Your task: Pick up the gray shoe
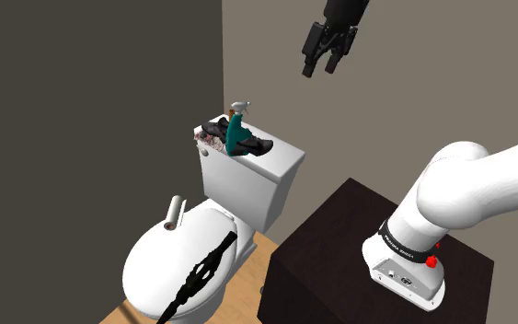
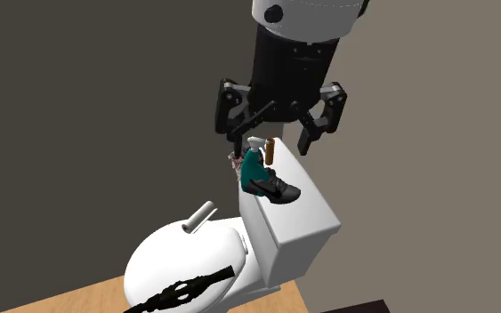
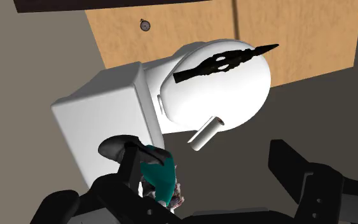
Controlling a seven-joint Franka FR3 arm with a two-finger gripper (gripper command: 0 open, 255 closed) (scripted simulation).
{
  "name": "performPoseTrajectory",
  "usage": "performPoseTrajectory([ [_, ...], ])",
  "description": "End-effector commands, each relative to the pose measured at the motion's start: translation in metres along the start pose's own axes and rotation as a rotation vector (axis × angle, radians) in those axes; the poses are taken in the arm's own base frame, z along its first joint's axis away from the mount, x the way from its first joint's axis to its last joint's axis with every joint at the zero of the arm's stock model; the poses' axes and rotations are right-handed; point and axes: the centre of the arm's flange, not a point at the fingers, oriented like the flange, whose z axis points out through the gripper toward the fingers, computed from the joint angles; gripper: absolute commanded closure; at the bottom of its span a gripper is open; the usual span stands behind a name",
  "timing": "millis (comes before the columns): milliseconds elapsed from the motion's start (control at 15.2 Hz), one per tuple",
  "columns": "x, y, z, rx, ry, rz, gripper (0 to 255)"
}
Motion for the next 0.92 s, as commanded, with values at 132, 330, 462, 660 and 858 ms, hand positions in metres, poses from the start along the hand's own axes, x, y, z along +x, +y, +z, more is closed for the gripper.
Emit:
performPoseTrajectory([
  [132, 0.005, 0.019, 0.02, 0.018, 0.009, -0.057, 0],
  [330, 0.015, 0.047, 0.05, 0.045, 0.022, -0.144, 0],
  [462, 0.023, 0.065, 0.07, 0.063, 0.03, -0.201, 0],
  [660, 0.037, 0.089, 0.101, 0.089, 0.043, -0.287, 0],
  [858, 0.054, 0.112, 0.132, 0.116, 0.056, -0.373, 0],
])
